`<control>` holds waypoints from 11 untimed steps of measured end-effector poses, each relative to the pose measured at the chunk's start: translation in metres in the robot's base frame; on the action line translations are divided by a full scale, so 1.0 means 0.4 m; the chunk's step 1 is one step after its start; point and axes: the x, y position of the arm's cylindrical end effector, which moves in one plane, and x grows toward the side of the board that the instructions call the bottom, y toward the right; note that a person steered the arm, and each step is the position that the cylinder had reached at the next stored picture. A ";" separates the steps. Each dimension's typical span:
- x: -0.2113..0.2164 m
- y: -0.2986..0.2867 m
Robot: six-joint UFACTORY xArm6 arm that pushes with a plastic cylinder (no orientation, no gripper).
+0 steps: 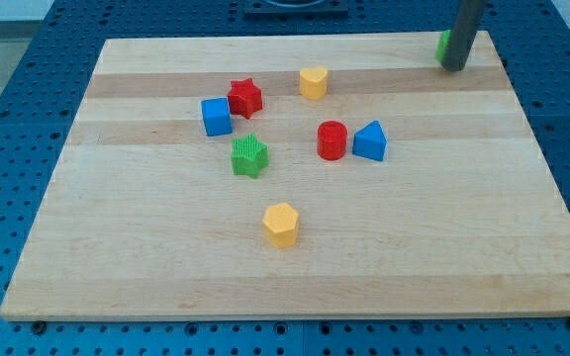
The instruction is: Move the yellow heart into the green circle
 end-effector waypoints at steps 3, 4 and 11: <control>-0.007 0.000; 0.021 -0.066; 0.080 -0.600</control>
